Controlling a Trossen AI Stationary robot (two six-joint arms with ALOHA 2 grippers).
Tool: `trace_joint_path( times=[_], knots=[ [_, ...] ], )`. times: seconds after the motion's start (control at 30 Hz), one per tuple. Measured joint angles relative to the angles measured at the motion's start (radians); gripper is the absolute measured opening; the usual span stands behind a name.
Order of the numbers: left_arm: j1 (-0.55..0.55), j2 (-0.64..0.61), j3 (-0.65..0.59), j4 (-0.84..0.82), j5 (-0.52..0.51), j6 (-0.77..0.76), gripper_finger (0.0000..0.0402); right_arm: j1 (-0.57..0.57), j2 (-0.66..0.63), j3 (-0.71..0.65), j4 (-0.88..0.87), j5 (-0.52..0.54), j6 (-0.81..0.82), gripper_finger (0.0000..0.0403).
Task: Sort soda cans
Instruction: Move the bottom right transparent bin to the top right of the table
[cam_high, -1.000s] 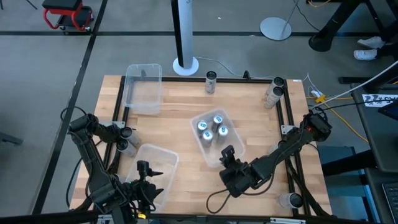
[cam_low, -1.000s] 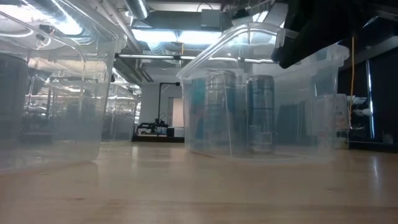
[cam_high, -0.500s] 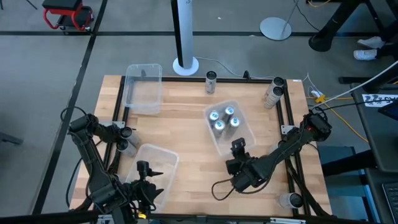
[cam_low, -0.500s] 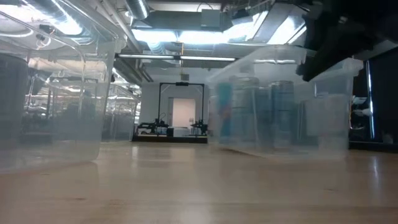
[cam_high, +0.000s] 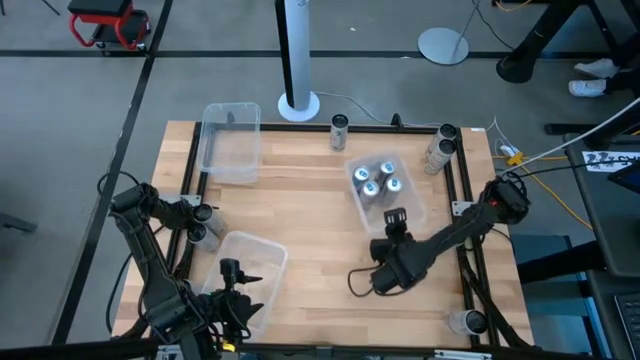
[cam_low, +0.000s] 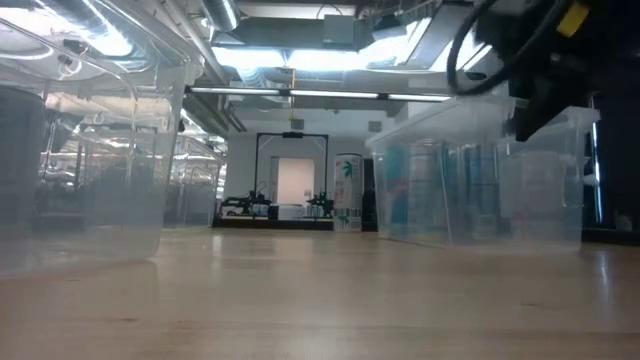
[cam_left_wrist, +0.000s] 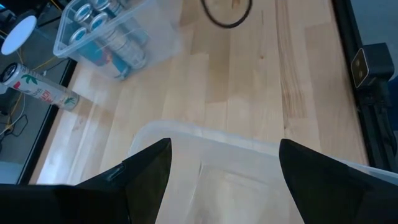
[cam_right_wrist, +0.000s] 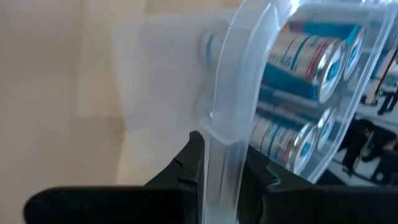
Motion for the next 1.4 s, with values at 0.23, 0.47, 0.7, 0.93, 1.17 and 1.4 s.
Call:
trace_joint_path(
  times=[0.23,0.47,0.7,0.93,1.17,1.4],
  knots=[
    [0.0,0.0,0.0,0.0,0.0,0.0,0.0285,-0.134,-0.001,-0.003,-0.034,-0.009,-0.071,0.0055],
    [0.0,0.0,0.0,0.0,0.0,0.003,0.0285,-0.275,-0.002,-0.003,-0.036,-0.002,-0.154,0.0055],
    [0.0,0.0,0.0,0.0,0.0,0.001,0.0285,-0.411,-0.002,-0.003,-0.032,0.008,-0.261,0.0055],
    [0.003,0.0,0.0,0.0,0.0,0.008,0.0285,-0.521,-0.005,-0.002,0.025,0.025,-0.387,0.0055],
    [0.011,0.0,0.0,0.0,-0.003,0.018,0.0285,-0.586,-0.006,-0.001,0.073,0.045,-0.481,0.0055],
    [0.013,0.0,0.0,0.0,-0.003,0.023,0.0285,-0.588,-0.006,-0.001,0.135,0.059,-0.547,0.0108]
  ],
)
